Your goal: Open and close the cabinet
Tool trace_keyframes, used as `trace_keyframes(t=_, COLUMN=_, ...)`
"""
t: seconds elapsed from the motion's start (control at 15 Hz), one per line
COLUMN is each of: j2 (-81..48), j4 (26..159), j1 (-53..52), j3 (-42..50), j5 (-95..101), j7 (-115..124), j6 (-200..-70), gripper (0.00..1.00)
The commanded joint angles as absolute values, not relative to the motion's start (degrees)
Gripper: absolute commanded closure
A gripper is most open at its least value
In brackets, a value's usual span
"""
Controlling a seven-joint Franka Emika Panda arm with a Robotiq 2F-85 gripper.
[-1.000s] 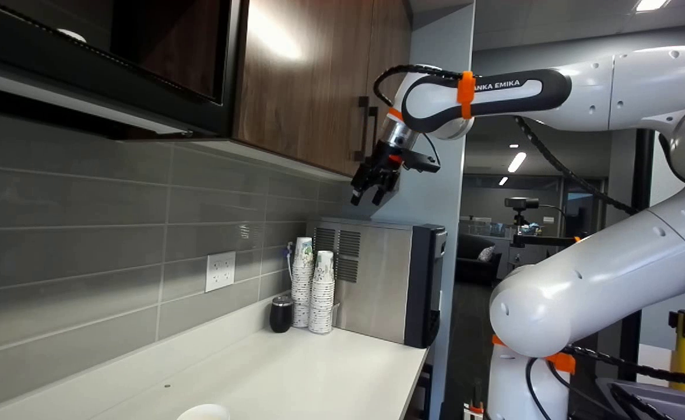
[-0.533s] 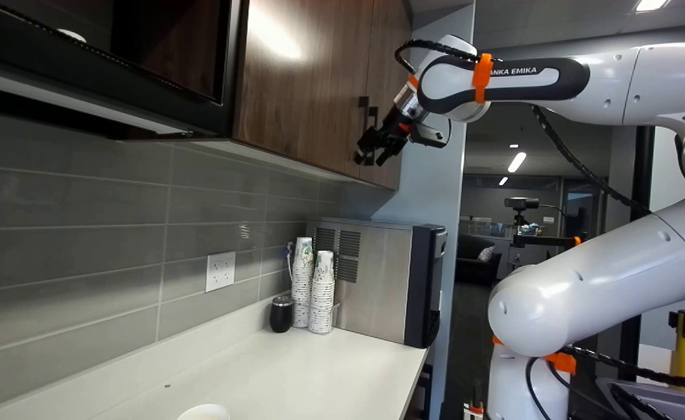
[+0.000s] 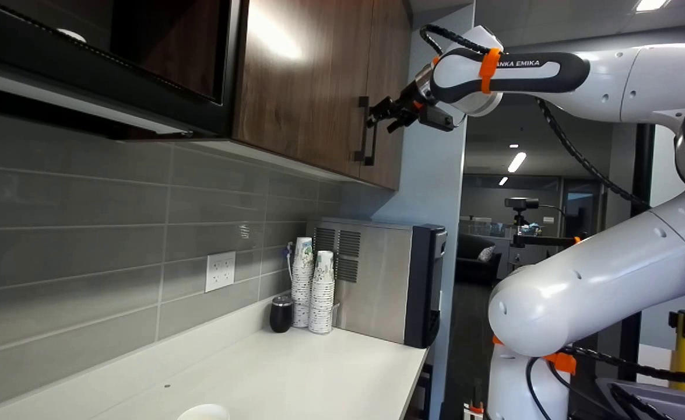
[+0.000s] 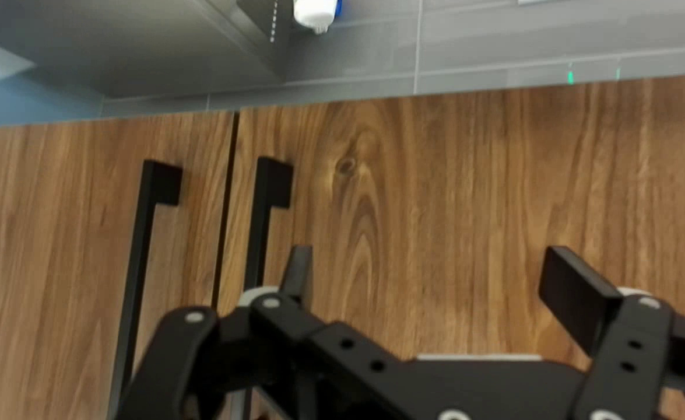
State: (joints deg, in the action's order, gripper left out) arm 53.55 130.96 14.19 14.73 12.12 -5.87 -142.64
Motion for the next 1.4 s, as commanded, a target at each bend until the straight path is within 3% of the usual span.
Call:
trace_keyframes(t=0.0, j2=49.18, j4=127.23, j1=13.63, j3=16.34, j5=11.56, j7=-6.66, j6=-150.38, gripper=0.00)
trace_keyframes(t=0.53, j2=38.20, j4=123.24, j1=17.50, j3=16.32, j5=11.40, j7=-4.67, j6=-165.11, gripper=0.00)
trace_keyframes(t=1.33, j2=27.82, j4=118.79, j1=27.93, j3=15.25, j5=9.79, j7=2.33, j6=-172.08, gripper=0.00)
